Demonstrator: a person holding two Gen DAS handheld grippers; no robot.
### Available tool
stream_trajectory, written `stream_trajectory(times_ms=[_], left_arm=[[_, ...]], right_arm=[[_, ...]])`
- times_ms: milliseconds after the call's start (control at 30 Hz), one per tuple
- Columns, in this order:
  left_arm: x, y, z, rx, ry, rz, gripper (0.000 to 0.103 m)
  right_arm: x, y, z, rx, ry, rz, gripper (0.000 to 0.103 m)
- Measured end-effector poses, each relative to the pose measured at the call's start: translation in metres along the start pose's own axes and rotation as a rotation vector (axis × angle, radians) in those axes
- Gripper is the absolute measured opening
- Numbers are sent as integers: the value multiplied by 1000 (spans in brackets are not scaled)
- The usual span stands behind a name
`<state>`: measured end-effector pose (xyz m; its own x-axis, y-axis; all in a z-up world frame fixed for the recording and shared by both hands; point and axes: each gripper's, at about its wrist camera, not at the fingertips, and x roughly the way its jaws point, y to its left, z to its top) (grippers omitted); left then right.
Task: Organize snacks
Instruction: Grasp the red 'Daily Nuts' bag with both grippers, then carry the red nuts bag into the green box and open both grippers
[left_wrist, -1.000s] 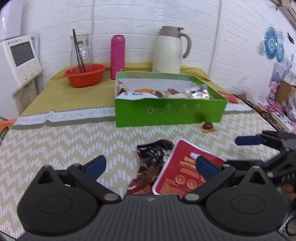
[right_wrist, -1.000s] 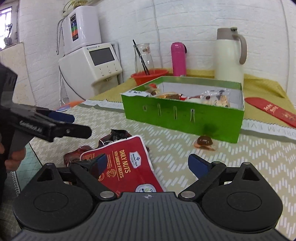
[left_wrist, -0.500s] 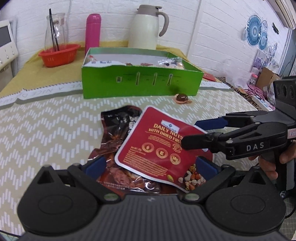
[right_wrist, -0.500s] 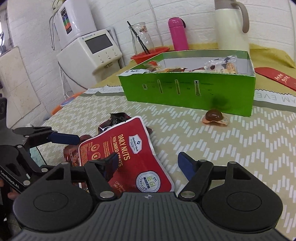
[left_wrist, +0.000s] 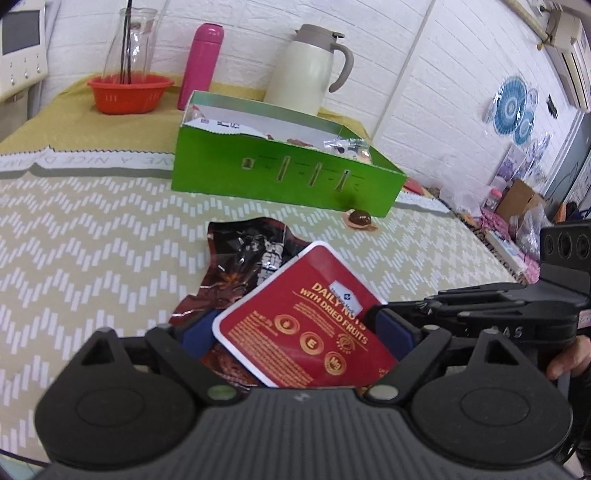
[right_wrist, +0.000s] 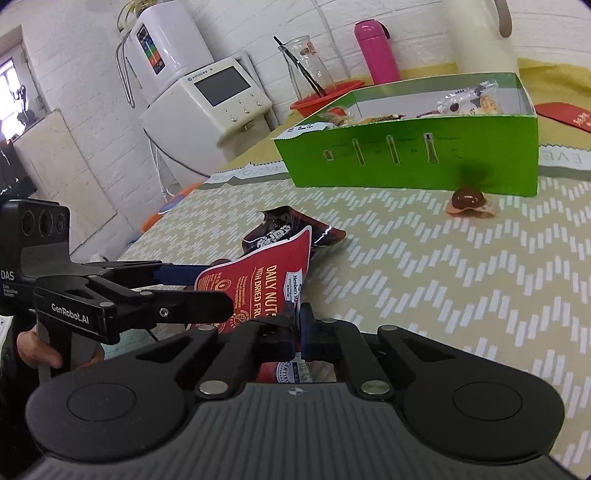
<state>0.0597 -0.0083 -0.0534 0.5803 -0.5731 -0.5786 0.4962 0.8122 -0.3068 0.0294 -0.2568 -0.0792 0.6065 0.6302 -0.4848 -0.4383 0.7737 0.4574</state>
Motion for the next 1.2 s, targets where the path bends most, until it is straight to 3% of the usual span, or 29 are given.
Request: stream_trajectory(times_ms=[67,167,333,933,1200], left_arm=[[-2,-2,-1,12,13,25,64],[-8,0,-2,6,7,46,48],[-20,0,-4,4,-20,10,39],[-33,0,26,14,-96,-21,36],[-22,4,60,37,-118,-38,36]], right_arm=[[-4,2,-2,16,-13,-15,5],[-13,8,-6,12,-34,-23,5],[-20,14,-11,10,-63,-35,5],[-32,21,12,14,-170,-28,5],[-28,11,43,36,-221,-40,5]])
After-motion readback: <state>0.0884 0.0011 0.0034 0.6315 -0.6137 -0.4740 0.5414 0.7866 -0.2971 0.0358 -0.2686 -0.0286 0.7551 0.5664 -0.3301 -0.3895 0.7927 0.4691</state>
